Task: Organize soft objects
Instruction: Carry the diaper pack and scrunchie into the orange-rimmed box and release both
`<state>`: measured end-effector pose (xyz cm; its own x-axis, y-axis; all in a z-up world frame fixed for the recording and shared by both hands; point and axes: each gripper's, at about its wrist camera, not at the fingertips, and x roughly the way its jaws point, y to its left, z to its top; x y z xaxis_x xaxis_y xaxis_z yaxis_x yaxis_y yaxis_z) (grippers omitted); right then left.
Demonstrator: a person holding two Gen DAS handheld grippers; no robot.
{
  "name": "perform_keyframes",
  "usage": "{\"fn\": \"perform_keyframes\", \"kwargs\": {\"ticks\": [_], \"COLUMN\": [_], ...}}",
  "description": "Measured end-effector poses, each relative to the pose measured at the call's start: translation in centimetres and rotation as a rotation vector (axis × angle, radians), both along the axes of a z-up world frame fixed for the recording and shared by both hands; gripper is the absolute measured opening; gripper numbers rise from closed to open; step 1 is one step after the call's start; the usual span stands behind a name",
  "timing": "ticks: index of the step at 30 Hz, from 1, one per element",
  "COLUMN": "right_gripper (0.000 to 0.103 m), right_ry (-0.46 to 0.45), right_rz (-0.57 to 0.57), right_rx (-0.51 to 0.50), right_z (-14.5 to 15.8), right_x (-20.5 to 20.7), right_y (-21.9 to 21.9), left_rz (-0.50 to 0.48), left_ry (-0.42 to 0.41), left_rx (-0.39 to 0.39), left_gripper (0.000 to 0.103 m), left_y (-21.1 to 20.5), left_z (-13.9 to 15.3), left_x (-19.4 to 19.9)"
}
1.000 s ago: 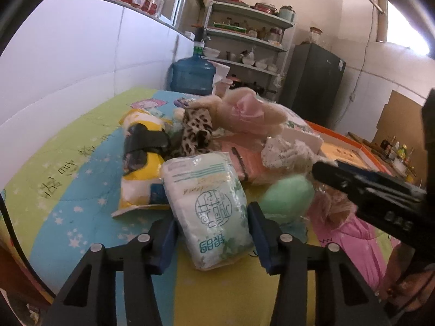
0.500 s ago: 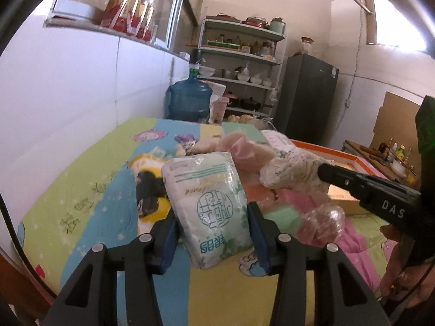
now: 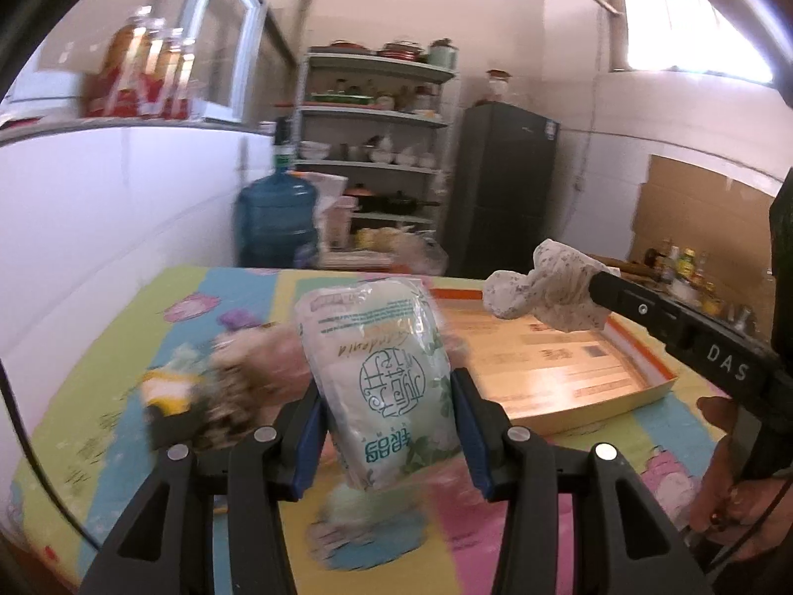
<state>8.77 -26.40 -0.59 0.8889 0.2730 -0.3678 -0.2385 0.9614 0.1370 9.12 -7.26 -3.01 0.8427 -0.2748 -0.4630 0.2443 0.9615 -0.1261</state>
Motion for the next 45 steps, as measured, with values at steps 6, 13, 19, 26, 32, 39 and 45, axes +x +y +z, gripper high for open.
{"fn": "perform_keyframes", "kwargs": {"ticks": [6, 13, 19, 26, 32, 39, 45], "right_gripper": [0.010, 0.010, 0.010, 0.010, 0.010, 0.012, 0.019], "right_ry": [-0.006, 0.004, 0.037, 0.108, 0.166, 0.208, 0.237], "right_rz": [-0.121, -0.224, -0.291, -0.313, -0.310, -0.304, -0.277], "right_rx": [0.005, 0.005, 0.018, 0.038, 0.043, 0.061, 0.088], "right_z": [0.2, -0.3, -1.5, -3.7, -5.5, -7.0, -7.8], "right_x": [-0.6, -0.8, -0.2, 1.8, 3.6, 5.1, 5.8], "right_y": [-5.4, -10.6, -14.3, -16.7, -17.6, -18.2, -18.1], "left_rz": [-0.100, -0.185, -0.223, -0.230, -0.224, -0.214, -0.210], "left_ry": [0.012, 0.040, 0.069, 0.145, 0.216, 0.278, 0.292], "left_rx": [0.002, -0.014, 0.006, 0.051, 0.071, 0.085, 0.091], "left_gripper": [0.048, 0.048, 0.048, 0.048, 0.048, 0.049, 0.061], "left_y": [-5.2, -10.9, -15.0, -18.0, -19.3, -20.0, -20.2], "left_z": [0.8, 1.0, 0.0, -2.7, -5.1, -6.6, -6.8], "left_x": [1.7, 4.3, 6.7, 9.4, 11.1, 12.4, 12.6]}}
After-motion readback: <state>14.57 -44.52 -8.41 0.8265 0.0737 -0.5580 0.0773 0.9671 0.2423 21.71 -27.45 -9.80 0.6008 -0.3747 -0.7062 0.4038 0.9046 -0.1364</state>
